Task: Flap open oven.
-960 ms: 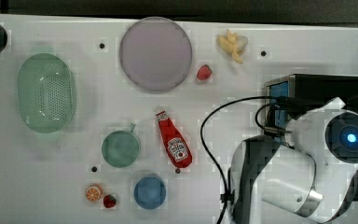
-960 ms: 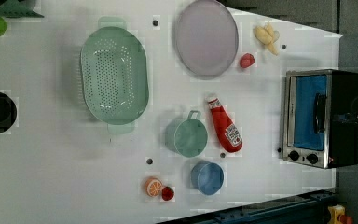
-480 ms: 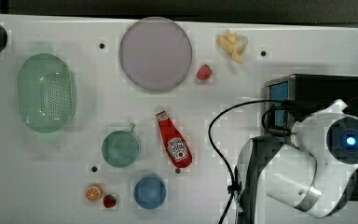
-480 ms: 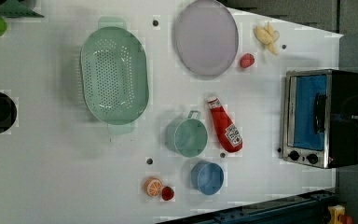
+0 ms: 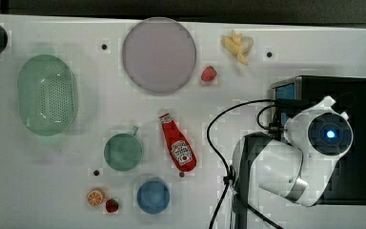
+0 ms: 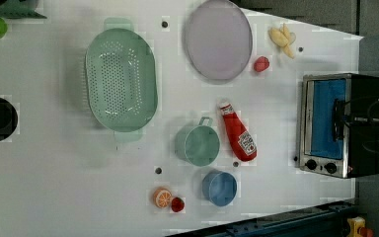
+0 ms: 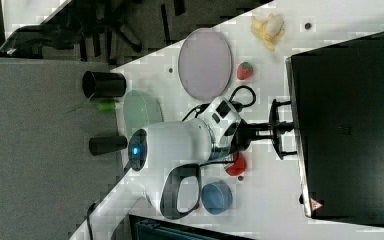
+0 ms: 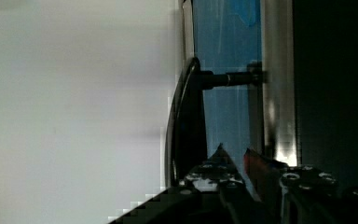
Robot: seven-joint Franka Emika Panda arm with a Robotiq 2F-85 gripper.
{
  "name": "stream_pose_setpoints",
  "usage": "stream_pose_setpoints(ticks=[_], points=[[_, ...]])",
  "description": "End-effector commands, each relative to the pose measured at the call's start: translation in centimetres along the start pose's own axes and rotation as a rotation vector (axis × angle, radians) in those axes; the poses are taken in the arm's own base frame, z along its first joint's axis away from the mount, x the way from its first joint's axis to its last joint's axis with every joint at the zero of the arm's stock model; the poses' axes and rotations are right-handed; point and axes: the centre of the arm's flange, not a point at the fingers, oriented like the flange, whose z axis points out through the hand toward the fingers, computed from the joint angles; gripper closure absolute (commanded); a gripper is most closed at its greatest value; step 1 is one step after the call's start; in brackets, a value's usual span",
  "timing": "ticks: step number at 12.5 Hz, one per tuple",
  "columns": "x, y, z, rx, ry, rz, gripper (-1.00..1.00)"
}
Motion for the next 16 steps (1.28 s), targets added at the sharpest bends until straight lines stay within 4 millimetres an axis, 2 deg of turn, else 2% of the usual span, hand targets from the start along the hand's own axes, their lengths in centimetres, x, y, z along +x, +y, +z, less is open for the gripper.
stream_pose_setpoints(ticks=[1, 4, 9, 13, 16], points=[[0.3, -2.6, 0.1, 0.011, 0.001, -0.057, 0.65], [0.8, -5.9, 0.3, -0.012, -0.021, -0.077, 0.65], [1.1, -12.0, 0.9, -0.152, -0.047, -0.075, 0.65], [0.7, -16.2, 2.4, -0.296, -0.067, -0.092, 0.65], [0.3, -18.4, 4.7, -0.319, -0.089, -0.075, 0.65]])
